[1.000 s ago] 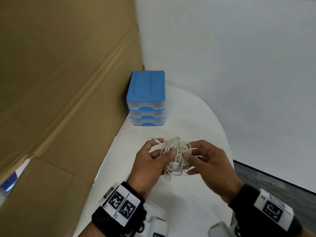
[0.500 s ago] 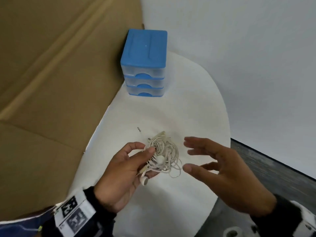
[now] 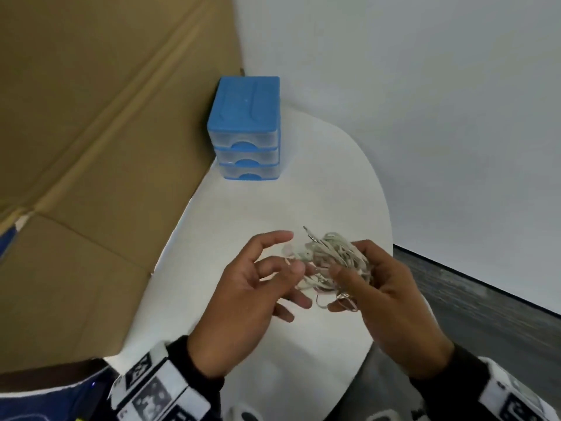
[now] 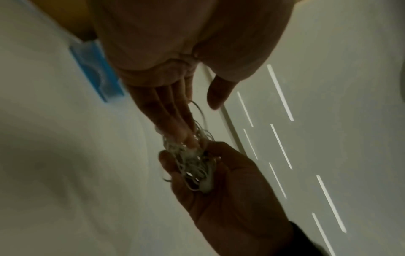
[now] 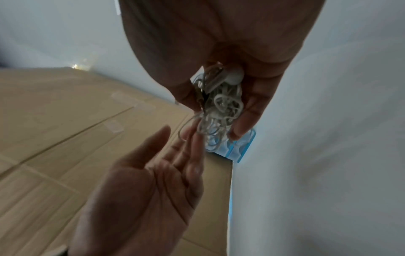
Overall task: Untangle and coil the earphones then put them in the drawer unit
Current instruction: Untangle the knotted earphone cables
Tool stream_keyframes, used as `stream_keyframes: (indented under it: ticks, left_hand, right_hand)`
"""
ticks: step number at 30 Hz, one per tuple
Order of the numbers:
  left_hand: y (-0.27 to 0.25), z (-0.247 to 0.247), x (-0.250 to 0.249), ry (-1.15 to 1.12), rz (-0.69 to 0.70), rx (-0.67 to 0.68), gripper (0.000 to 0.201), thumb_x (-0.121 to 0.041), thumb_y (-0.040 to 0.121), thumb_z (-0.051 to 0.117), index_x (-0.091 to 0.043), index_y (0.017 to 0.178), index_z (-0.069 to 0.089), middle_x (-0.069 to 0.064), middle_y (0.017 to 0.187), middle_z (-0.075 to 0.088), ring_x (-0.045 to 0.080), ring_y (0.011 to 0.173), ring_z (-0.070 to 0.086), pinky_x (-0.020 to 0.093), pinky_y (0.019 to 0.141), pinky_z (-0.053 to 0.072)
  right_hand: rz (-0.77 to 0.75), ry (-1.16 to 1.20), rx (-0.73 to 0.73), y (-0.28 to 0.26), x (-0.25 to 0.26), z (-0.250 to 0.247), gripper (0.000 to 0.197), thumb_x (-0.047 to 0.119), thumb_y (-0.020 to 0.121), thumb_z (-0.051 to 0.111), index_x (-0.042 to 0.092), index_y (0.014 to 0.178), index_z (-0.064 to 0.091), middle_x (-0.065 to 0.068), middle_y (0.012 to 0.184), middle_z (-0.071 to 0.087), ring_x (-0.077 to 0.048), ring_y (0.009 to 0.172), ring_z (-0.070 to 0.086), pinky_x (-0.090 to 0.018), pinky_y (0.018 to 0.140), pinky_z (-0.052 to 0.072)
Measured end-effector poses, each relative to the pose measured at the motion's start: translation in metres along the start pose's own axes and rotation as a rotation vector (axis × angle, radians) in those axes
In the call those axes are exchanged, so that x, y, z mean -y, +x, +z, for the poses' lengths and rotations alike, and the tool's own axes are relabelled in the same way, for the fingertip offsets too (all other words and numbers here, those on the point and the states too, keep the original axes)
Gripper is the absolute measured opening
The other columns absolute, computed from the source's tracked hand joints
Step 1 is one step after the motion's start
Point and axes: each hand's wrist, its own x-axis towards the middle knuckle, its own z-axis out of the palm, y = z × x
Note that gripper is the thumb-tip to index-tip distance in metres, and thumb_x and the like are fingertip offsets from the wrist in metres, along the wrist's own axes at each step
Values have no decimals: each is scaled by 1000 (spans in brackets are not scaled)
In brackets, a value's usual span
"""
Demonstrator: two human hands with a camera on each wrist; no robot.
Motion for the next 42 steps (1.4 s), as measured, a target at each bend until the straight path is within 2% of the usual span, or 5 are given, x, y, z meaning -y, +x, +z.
stream_keyframes:
  ticks: [5, 8, 19, 30, 42]
  left_hand:
    - [-10, -11, 15, 358, 110, -14, 64, -52, 53, 84, -47, 113, 63, -21, 114, 61, 0, 92, 60, 21, 75, 52]
    - [-11, -9, 14, 213, 55, 155, 69, -39, 55, 87, -41, 119, 62, -8, 123, 66, 14, 114, 62, 39, 95, 52]
    - [-6, -2, 11, -38, 10, -45, 5, -7, 87, 65, -4, 91, 65, 18, 94, 70, 27, 73, 69, 36, 64, 58]
    - [-5, -2, 14, 11, 44, -111, 9, -14, 92, 60, -7, 87, 64, 7, 75, 70, 17, 62, 65, 31, 52, 52]
    - [-9, 6, 18, 30, 43, -72, 6, -16, 85, 69, -14, 86, 75, 7, 88, 76, 42, 79, 70, 45, 62, 58]
  right_hand:
    - [165, 221, 102, -7, 4, -5, 13, 11, 93, 56, 0, 96, 62, -21, 90, 73, -29, 72, 69, -37, 60, 57]
    - [198, 284, 109, -7, 7, -7, 28, 19, 93, 60, -4, 108, 61, -27, 104, 70, -46, 91, 68, -51, 77, 54]
    - [90, 260, 144, -8, -1, 12, 24, 18, 89, 64, -5, 87, 64, -14, 77, 64, -20, 68, 56, -24, 59, 46]
    - [-207, -108, 56, -7, 5, 5, 25, -1, 83, 72, 22, 93, 69, 0, 86, 72, -12, 76, 68, -22, 62, 55]
    - [-233, -211, 36, -7, 5, 6, 18, 8, 93, 62, 19, 82, 71, -2, 78, 73, -14, 72, 69, -27, 63, 55]
